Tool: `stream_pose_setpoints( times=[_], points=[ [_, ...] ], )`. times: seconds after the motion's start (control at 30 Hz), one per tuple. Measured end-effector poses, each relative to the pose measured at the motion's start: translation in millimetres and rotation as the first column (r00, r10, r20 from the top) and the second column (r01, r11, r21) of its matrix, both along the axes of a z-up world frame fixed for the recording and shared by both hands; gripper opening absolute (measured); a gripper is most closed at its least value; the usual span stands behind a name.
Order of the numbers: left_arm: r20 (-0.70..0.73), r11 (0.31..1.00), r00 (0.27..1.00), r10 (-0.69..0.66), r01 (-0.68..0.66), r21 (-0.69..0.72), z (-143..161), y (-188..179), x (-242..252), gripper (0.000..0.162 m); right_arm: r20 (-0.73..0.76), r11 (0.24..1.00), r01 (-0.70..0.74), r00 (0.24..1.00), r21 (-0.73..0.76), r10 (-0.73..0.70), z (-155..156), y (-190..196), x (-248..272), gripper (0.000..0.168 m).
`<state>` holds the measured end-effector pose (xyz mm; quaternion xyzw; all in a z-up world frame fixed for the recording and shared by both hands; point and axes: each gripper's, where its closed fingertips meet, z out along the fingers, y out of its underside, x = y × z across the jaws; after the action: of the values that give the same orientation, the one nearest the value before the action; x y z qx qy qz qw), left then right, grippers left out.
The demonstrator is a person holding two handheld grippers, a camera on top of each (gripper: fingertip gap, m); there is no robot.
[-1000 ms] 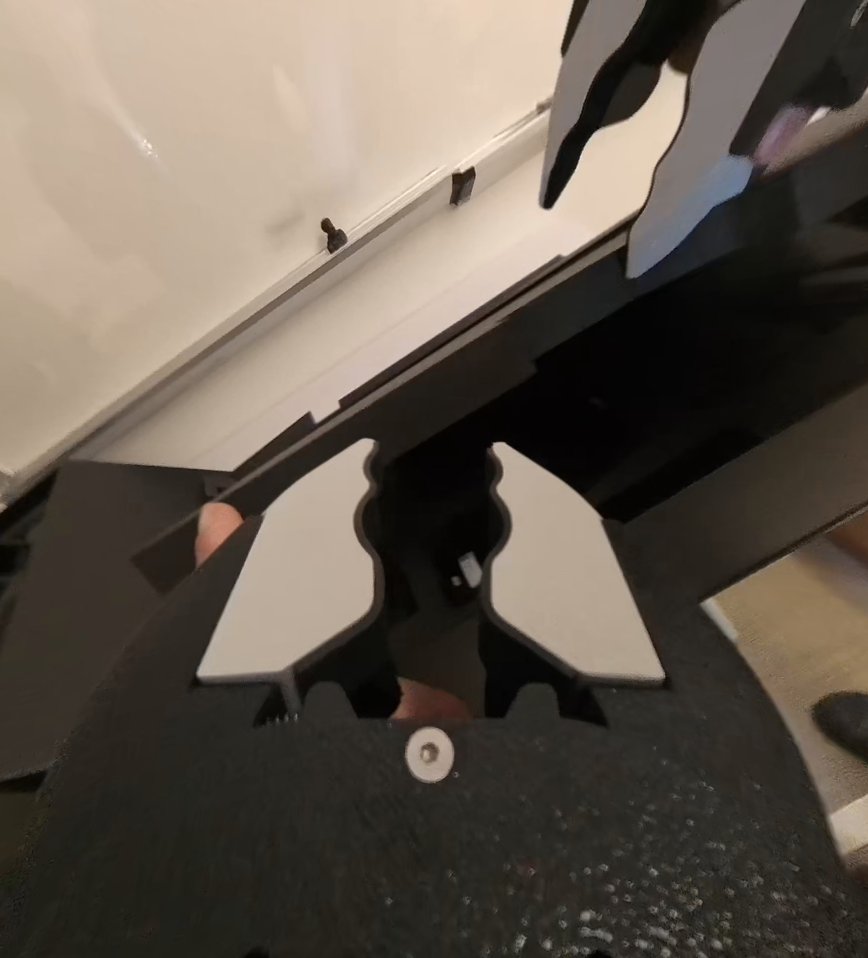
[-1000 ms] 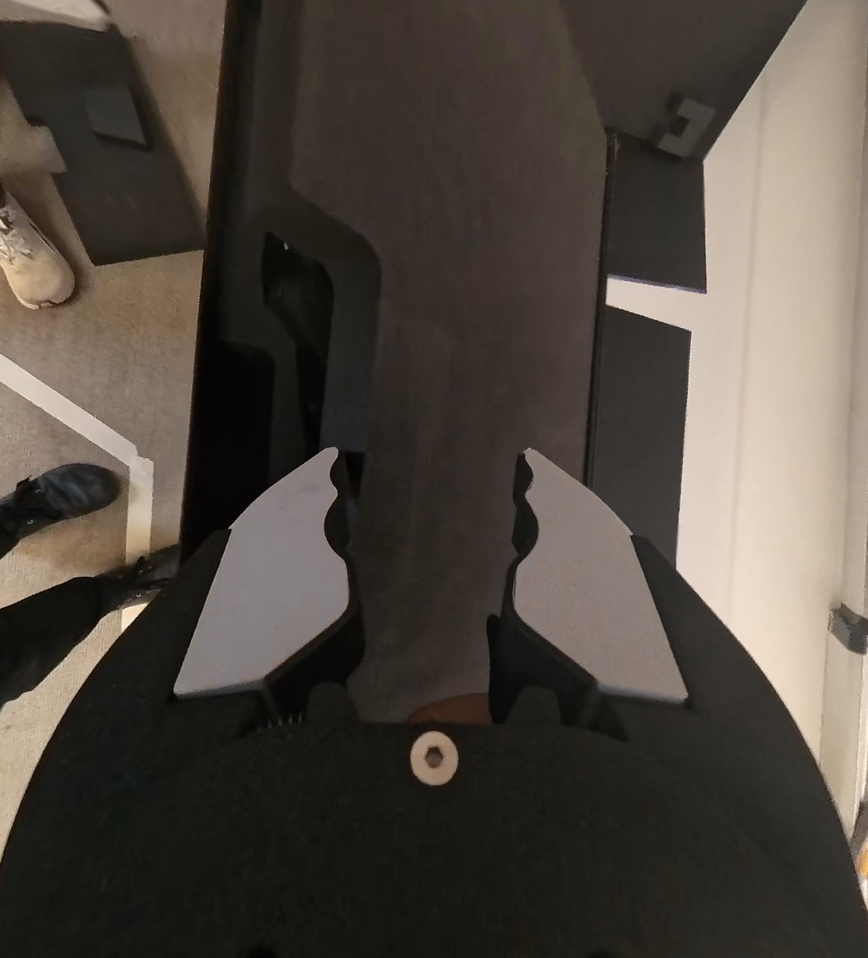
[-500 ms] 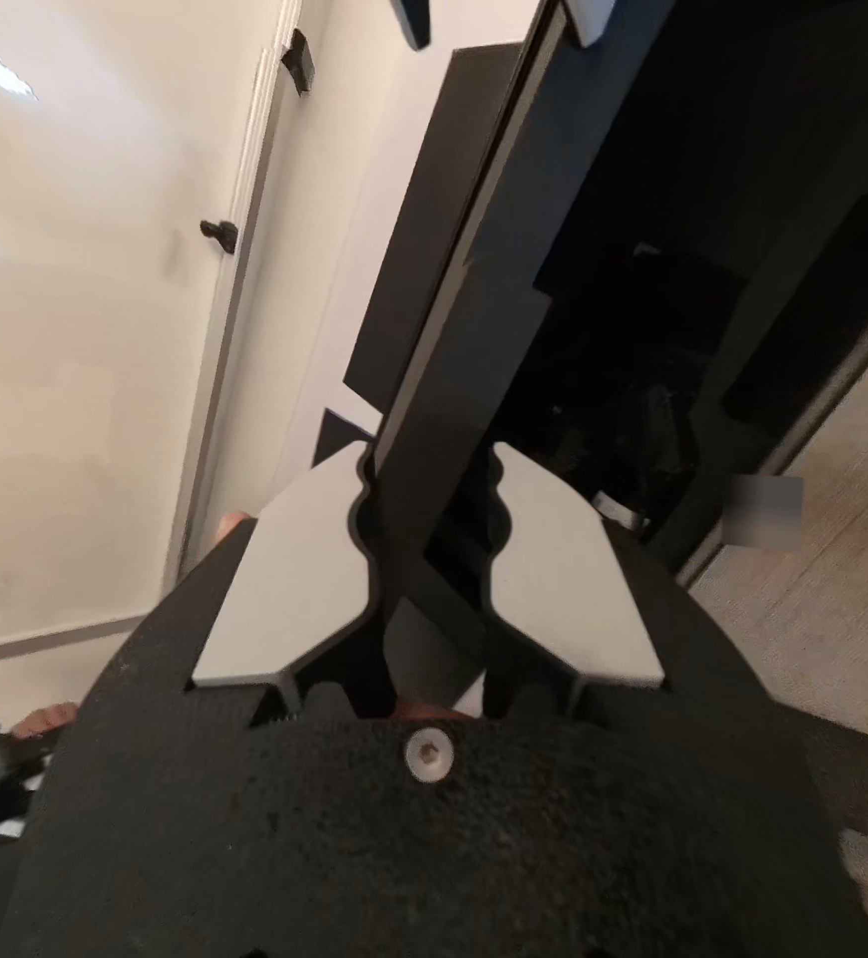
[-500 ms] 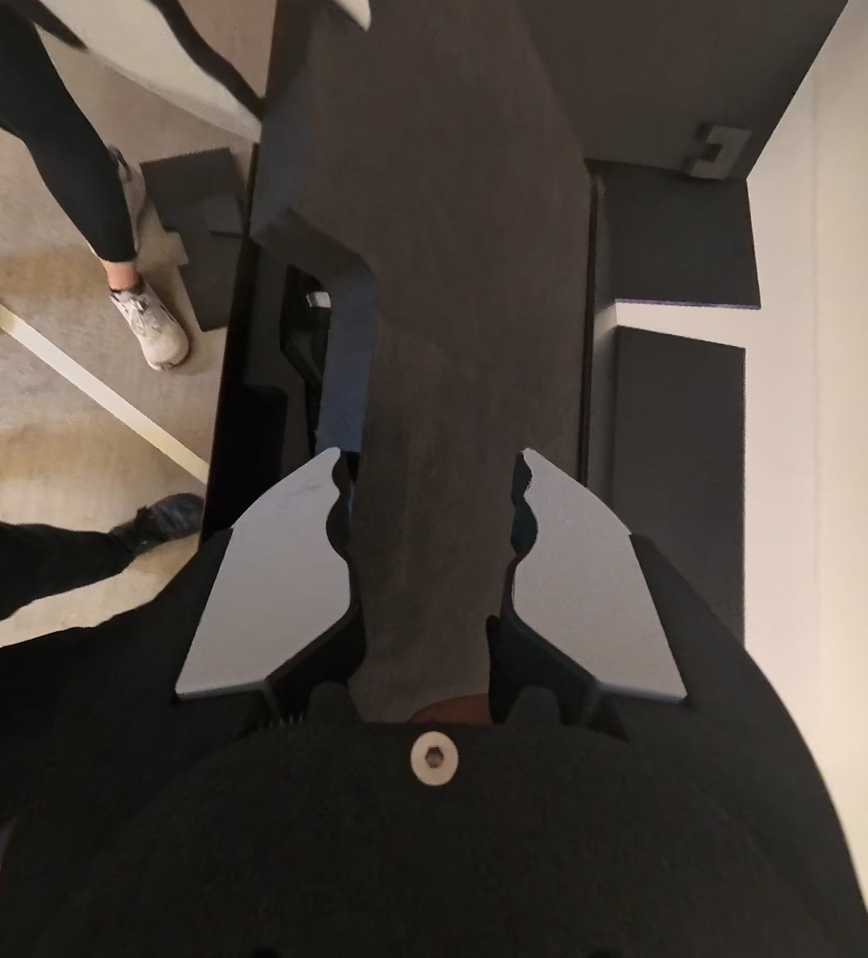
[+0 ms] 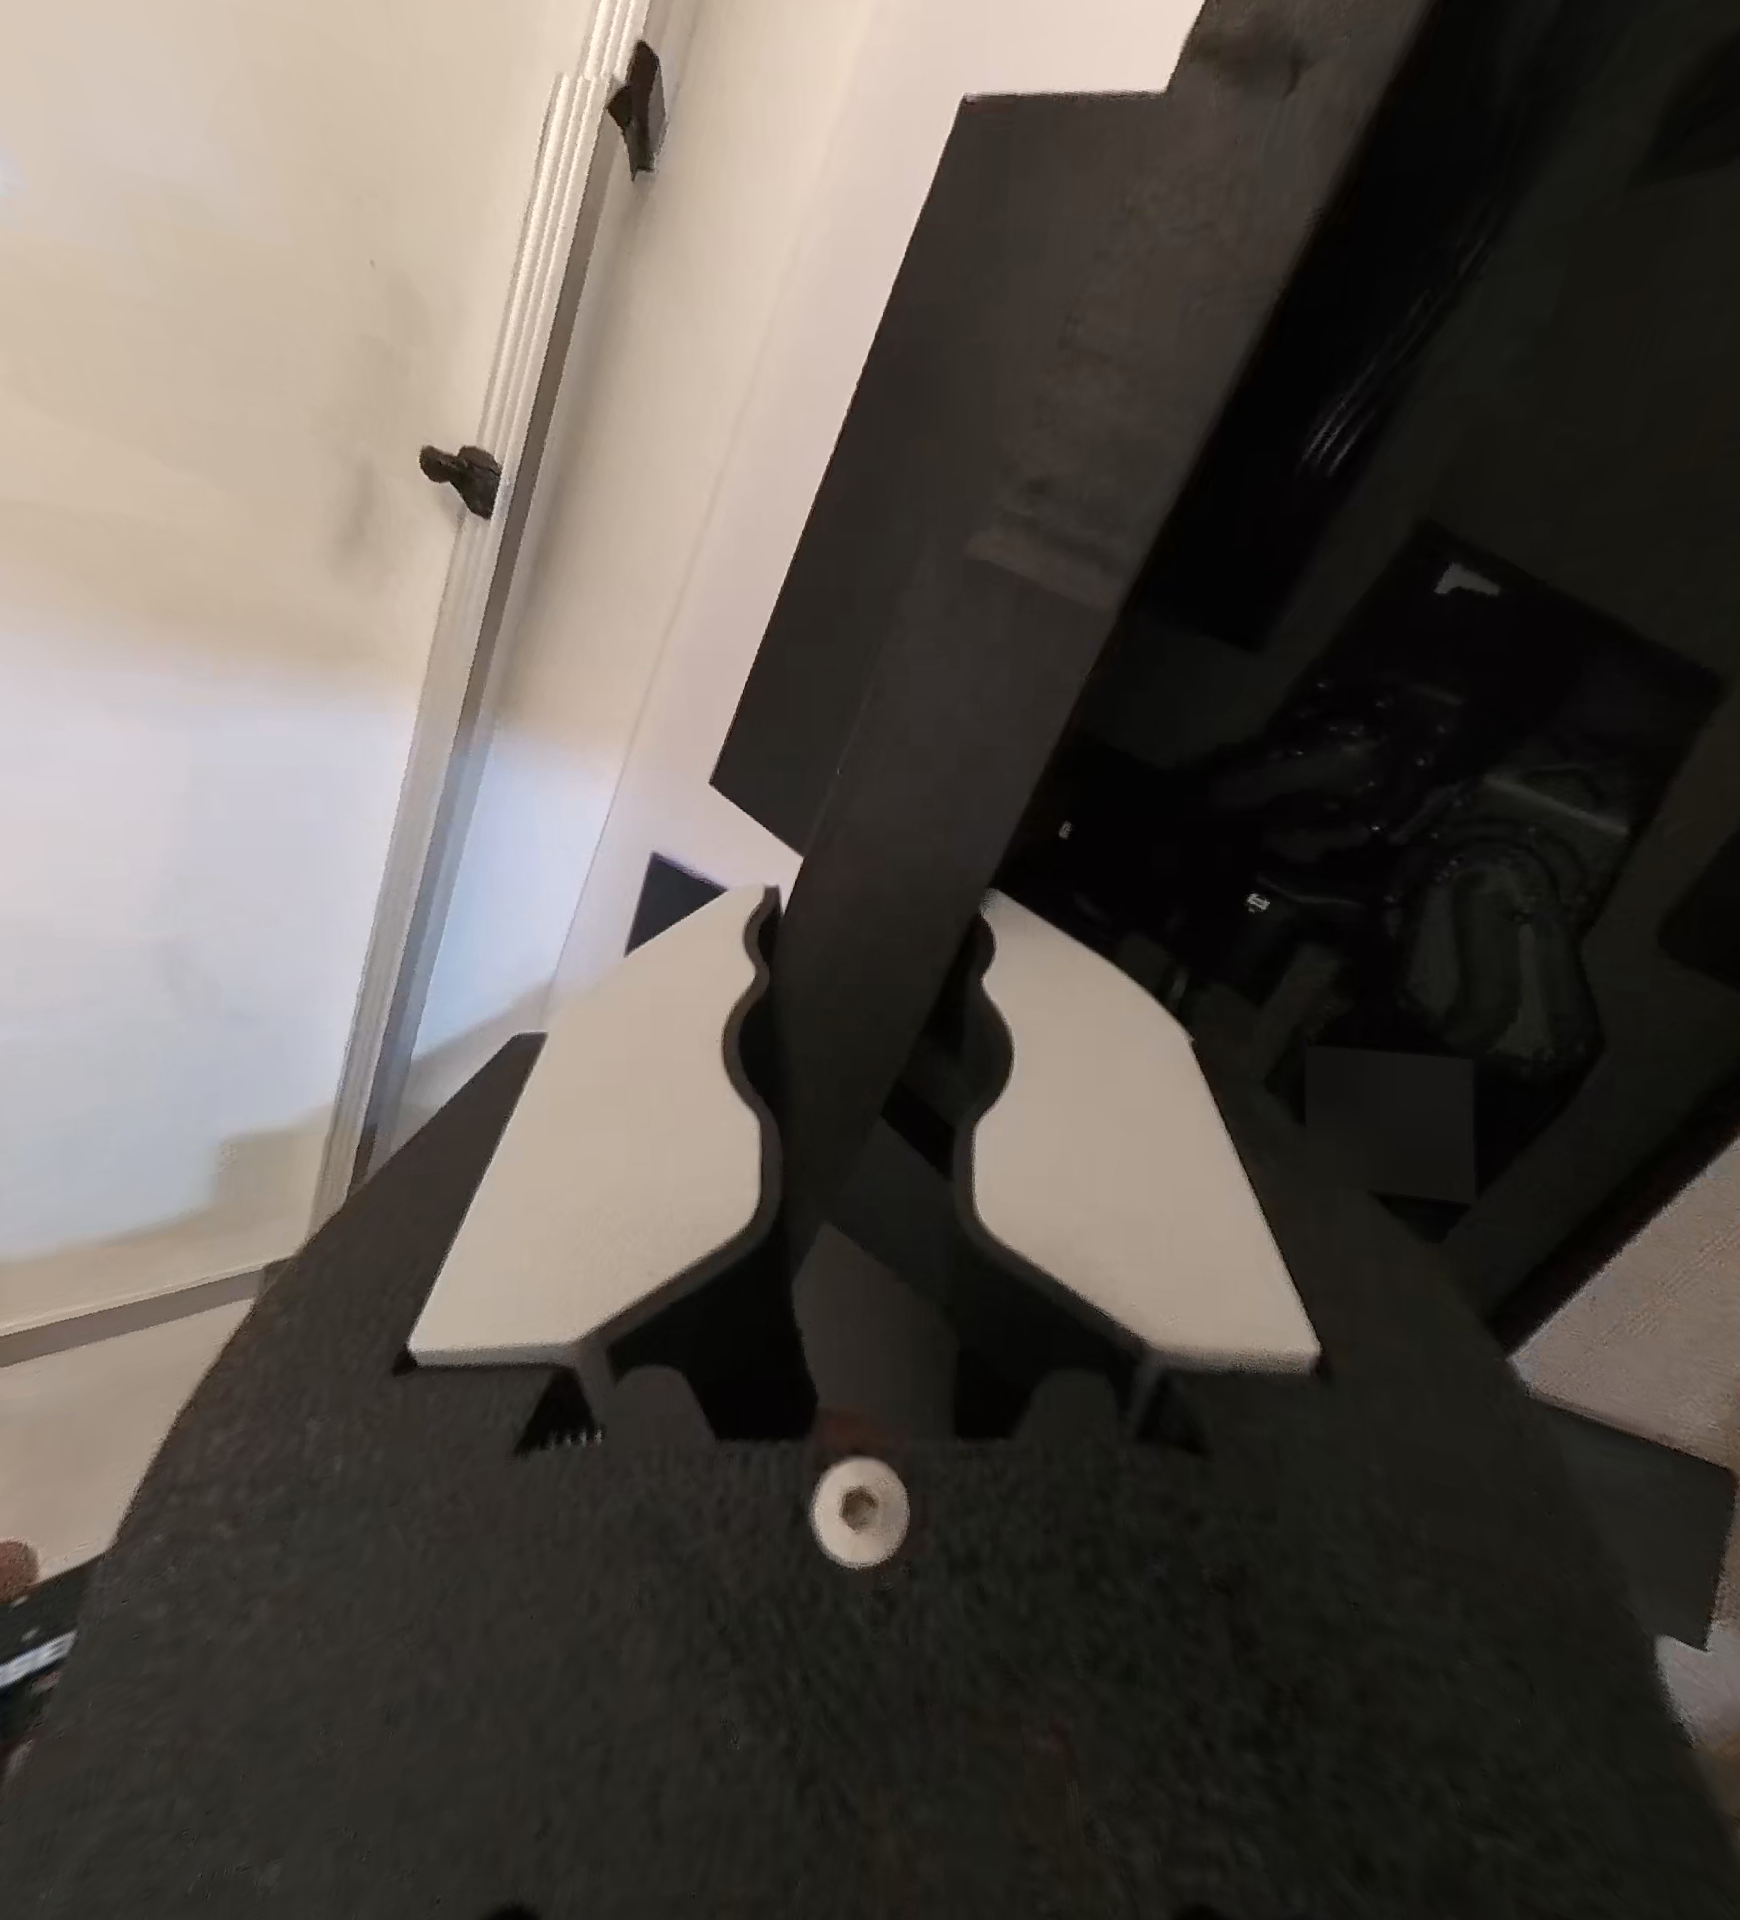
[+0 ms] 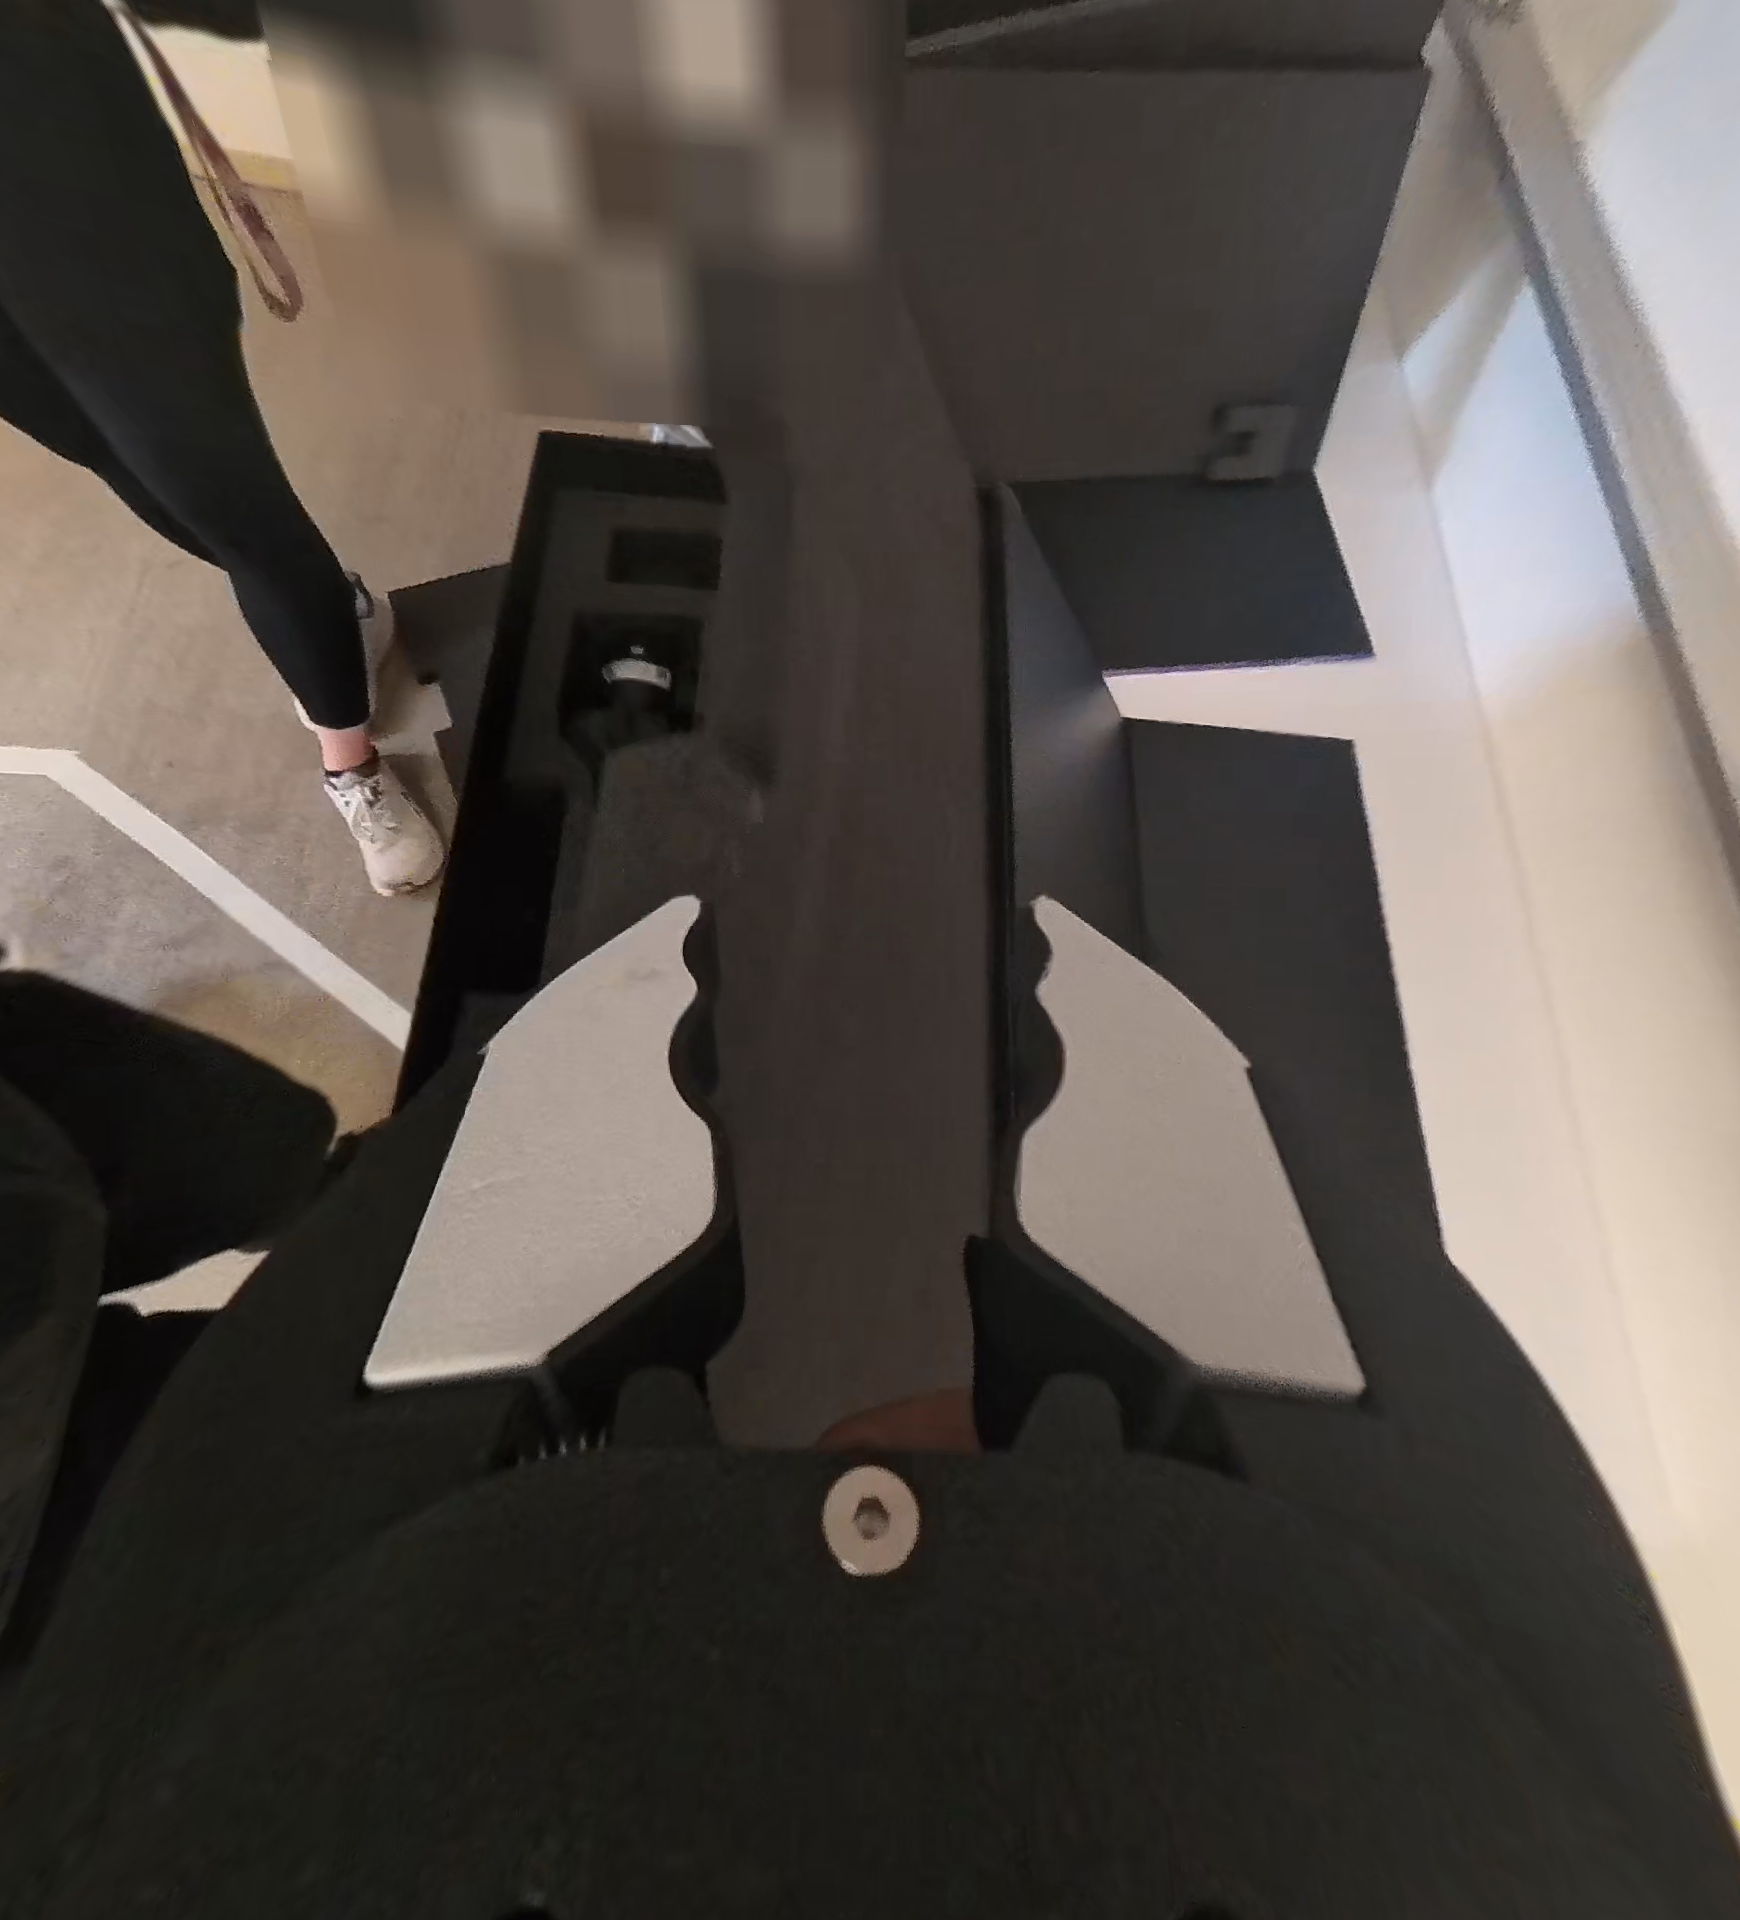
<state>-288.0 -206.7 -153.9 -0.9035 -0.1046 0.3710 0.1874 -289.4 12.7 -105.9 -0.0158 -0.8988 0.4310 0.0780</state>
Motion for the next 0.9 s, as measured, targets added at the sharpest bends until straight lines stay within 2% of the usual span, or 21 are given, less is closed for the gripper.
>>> stream_pose_setpoints(
  times=[0.1,0.17,0.27,0.33,0.43,0.57,0.67,0.9],
  points=[
    [0.019,0.999,1.0,-0.006,0.005,0.033,5,1,-8,0.032,-0.056,1.0,0.026,0.998,0.014,-0.025,2,51,11,0.057],
    [0.029,0.999,0.999,-0.018,0.016,0.047,8,1,-11,0.032,-0.098,0.997,0.066,0.993,0.034,-0.062,-9,82,17,0.059],
    [0.06,0.998,0.996,-0.058,0.057,0.026,9,3,-14,0.032,-0.068,0.987,0.145,0.986,-0.069,-0.15,-16,102,24,0.058],
    [0.076,0.997,0.994,-0.08,0.079,0.02,10,3,-16,0.032,-0.098,0.976,0.175,0.977,-0.133,-0.189,-12,106,20,0.06],
    [0.099,0.994,0.989,-0.106,0.104,0.019,14,2,-23,0.032,-0.088,0.976,0.166,0.98,-0.138,-0.179,-10,109,28,0.058],
    [0.113,0.99,0.984,-0.141,0.138,0.034,17,0,-30,0.032,-0.164,0.979,0.203,0.966,-0.003,-0.2,-42,114,18,0.057],
    [0.104,0.986,0.981,-0.165,0.162,0.031,17,2,-33,0.032,-0.178,0.983,0.179,0.967,-0.036,-0.182,-53,102,5,0.034],
    [0.111,0.983,0.977,-0.182,0.177,0.056,27,-8,-31,0.032,-0.249,0.996,0.085,0.964,-0.027,-0.089,-25,92,2,0.029]
  ],
)
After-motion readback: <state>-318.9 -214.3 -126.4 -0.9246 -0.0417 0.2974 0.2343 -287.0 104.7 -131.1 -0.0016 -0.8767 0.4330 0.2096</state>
